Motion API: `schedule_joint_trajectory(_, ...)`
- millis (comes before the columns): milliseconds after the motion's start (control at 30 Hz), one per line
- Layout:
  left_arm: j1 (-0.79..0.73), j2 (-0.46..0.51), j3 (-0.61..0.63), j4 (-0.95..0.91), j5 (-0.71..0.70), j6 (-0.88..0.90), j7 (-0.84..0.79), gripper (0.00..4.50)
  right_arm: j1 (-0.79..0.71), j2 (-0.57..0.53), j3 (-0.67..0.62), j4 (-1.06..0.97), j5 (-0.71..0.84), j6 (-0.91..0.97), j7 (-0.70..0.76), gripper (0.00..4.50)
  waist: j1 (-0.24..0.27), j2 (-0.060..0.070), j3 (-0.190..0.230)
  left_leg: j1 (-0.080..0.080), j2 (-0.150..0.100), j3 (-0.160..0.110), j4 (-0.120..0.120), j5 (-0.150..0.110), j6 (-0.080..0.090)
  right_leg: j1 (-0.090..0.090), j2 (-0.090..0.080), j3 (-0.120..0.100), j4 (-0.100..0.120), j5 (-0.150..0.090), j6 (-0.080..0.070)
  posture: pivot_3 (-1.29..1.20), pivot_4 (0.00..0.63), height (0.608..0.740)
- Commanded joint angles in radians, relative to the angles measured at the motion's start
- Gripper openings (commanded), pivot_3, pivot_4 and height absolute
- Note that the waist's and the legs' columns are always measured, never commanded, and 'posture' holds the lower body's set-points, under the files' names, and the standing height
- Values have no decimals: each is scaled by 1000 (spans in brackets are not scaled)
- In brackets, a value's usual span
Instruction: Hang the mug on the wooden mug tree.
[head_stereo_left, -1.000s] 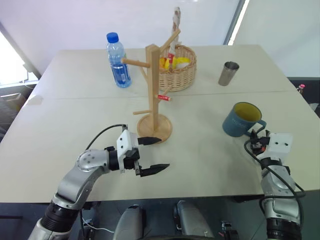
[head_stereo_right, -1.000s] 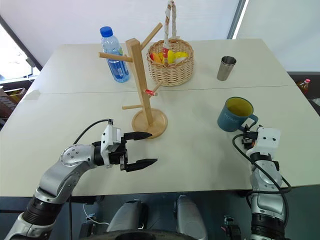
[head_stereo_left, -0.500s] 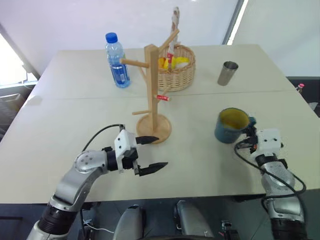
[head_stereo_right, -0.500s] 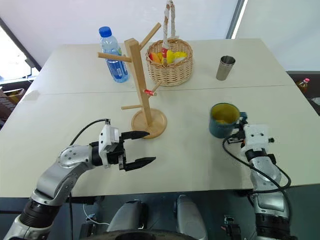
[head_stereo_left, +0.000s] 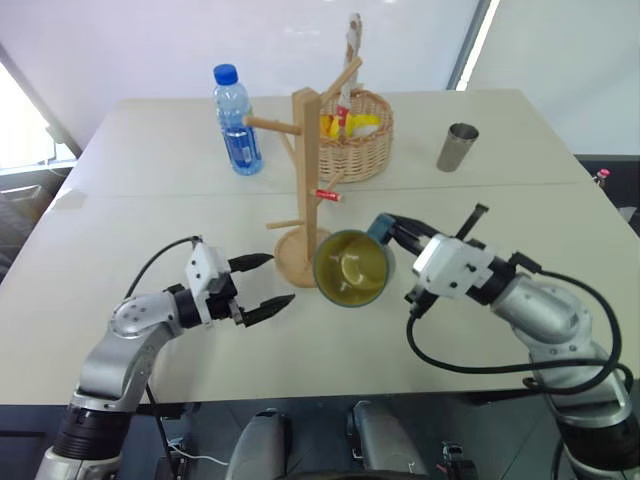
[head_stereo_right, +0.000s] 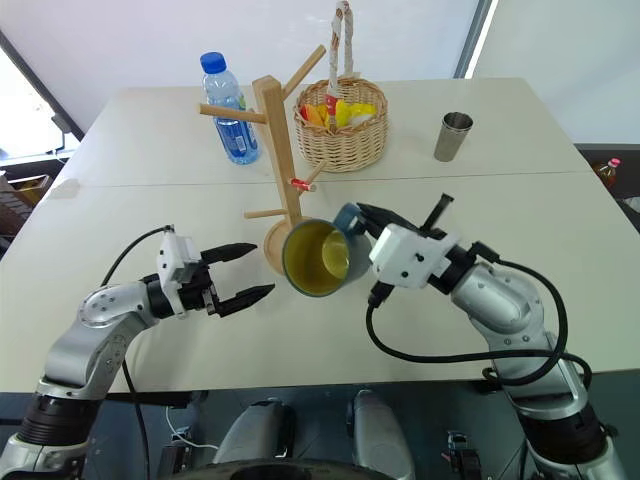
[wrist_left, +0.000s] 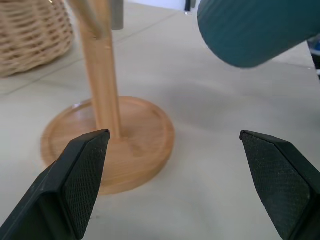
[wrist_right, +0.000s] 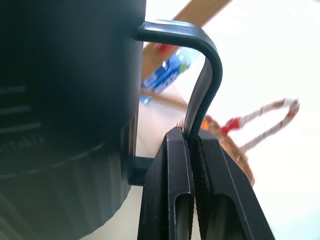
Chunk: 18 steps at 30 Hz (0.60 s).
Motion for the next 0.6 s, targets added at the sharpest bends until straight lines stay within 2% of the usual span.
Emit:
schedule_joint_trajectory(33,-8,10,75,-16,-68,-10,-15,4500,-87,-15,13,-44,15,80,36,35,0,0,0,0,0,0,0,0,0,0,0,0,0,0,0,0,150,740)
schedule_joint_trajectory(600,49,59,144,-68,-147,28,-37,4500,-332,10,146,47,-37,202,82,35,-2,0,0,-1,0,0,0,0,0,-1,-1,0,-1,0,0,0,150,740)
